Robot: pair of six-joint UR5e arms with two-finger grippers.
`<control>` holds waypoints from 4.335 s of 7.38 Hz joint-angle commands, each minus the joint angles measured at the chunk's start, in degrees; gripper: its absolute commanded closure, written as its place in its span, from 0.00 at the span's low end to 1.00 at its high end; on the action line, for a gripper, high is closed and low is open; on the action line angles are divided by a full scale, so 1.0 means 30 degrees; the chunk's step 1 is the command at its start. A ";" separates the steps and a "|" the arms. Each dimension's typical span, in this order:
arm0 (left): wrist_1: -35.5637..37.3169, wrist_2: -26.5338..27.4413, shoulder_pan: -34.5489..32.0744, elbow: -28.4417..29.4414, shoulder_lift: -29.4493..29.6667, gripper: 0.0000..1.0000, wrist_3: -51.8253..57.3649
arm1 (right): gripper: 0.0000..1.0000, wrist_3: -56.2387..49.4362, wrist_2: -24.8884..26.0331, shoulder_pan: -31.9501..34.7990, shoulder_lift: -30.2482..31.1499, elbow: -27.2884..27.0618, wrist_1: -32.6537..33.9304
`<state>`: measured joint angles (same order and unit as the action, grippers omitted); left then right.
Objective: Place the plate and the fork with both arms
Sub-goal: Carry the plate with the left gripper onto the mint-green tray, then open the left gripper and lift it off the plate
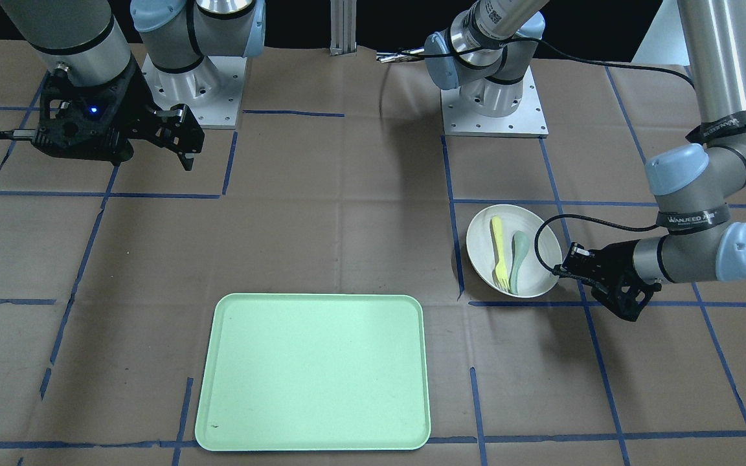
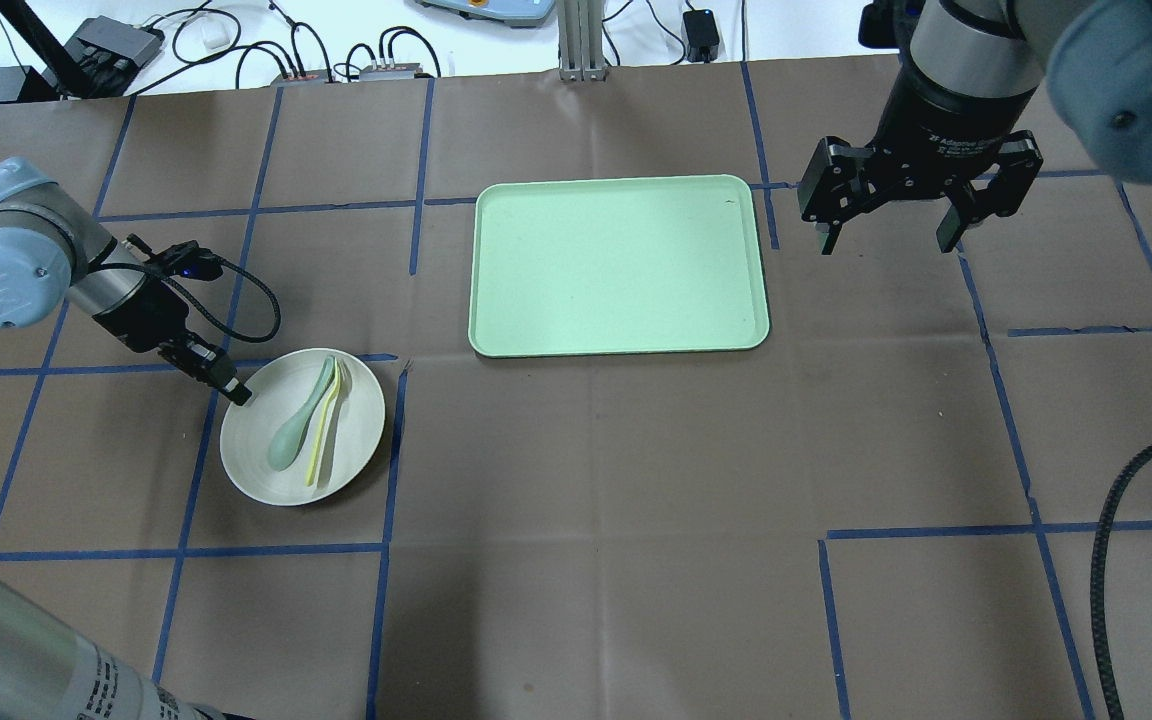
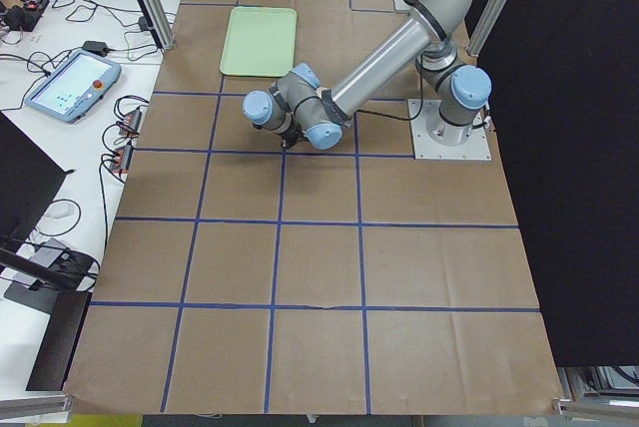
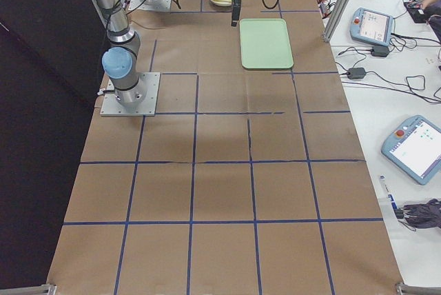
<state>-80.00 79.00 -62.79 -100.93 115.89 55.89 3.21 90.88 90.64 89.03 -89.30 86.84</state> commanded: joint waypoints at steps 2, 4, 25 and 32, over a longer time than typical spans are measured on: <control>0.0063 -0.0580 -0.0396 0.0242 -0.0572 1.00 -0.2041 | 0.00 -0.0016 0.0000 0.0019 0.0001 0.0000 0.0000; 0.0094 -0.0493 -0.1618 0.1728 -0.0310 1.00 -0.3942 | 0.00 -0.0016 0.0000 -0.0038 0.0001 0.0000 0.0000; 0.0008 -0.2632 -1.1207 1.2753 0.7166 0.00 -1.3999 | 0.00 0.0014 -0.0029 0.0049 0.0001 0.0000 0.0000; -0.9865 0.2404 -0.9656 1.1121 -0.3017 0.00 -1.3941 | 0.00 0.0072 -0.0147 0.0108 -0.0204 0.0323 0.1494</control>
<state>-105.96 84.60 -92.65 -65.35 113.08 14.14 3.46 90.47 90.89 88.50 -88.34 89.94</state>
